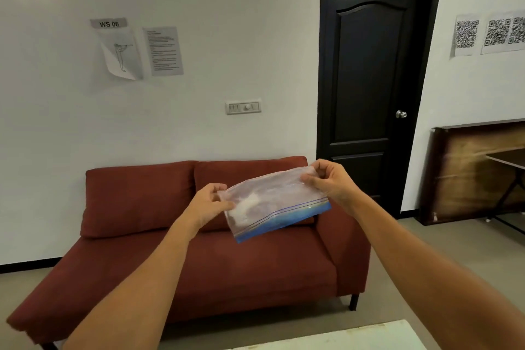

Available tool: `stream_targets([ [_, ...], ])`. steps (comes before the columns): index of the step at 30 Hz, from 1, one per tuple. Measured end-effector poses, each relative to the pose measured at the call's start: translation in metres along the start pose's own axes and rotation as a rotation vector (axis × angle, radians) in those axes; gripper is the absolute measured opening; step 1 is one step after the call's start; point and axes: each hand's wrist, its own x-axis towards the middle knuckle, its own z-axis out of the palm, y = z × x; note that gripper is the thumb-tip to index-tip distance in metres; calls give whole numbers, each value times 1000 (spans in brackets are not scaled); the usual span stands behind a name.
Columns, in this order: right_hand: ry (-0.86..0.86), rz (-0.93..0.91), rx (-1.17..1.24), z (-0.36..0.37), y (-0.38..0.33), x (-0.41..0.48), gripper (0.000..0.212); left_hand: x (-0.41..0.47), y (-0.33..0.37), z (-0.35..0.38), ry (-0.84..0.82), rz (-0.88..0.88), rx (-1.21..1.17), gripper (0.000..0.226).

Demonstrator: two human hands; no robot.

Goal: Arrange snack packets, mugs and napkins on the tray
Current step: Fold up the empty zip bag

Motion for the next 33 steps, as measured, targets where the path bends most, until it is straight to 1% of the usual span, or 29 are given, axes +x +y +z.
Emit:
stream_targets([
  [2,-103,-54,-115,4,-12,6,17,0,13,2,-54,115,231,103],
  [3,-155,-74,-167,9,-19,8,16,-1,22,7,-99,169,313,117],
  [4,-202,-90,-211,15,-28,11,18,-2,31,15,-150,211,401,121],
  [5,-246,-104,-244,22,-36,13,19,-3,38,24,-192,237,490,112],
  [6,-281,-119,-269,28,-44,15,19,-3,43,33,-209,249,566,92],
  [7,-305,-127,-286,32,-51,17,17,-3,44,41,-192,246,612,63],
  [8,-309,-121,-303,34,-57,18,18,-4,44,47,-162,241,604,41],
  [9,-286,-109,-324,34,-62,19,27,-3,42,52,-145,227,543,29],
  [10,-235,-93,-342,32,-64,19,46,-2,38,54,-137,205,453,23],
  [12,-92,-18,-254,27,-59,15,100,-2,30,56,-108,158,286,16],
  [13,-38,35,-162,26,-52,10,118,-2,28,55,-93,131,193,16],
  [15,-15,138,14,29,-33,-1,141,-1,25,56,-72,107,-44,21],
  [17,-60,241,102,38,-10,-13,148,-3,26,58,-30,101,-232,28],
  [18,-103,289,100,44,0,-18,145,-4,27,59,-17,98,-304,31],
  [19,-146,326,94,49,9,-21,135,-6,28,59,-21,92,-366,34],
  [22,-211,341,128,55,26,-23,75,-9,29,62,-62,75,-468,41],
  [24,-217,331,141,54,30,-22,49,-11,29,62,-76,80,-466,41],
  [26,-207,304,156,51,31,-22,31,-12,27,59,-108,77,-448,41],
  [27,-185,293,179,50,32,-22,27,-14,26,57,-133,64,-414,42],
  [29,-142,275,225,48,31,-21,31,-17,22,53,-174,11,-312,41],
  [31,-153,277,245,47,28,-19,34,-20,16,49,-181,-49,-254,39],
  [33,-175,319,241,47,25,-17,33,-20,14,47,-185,-66,-235,38],
])
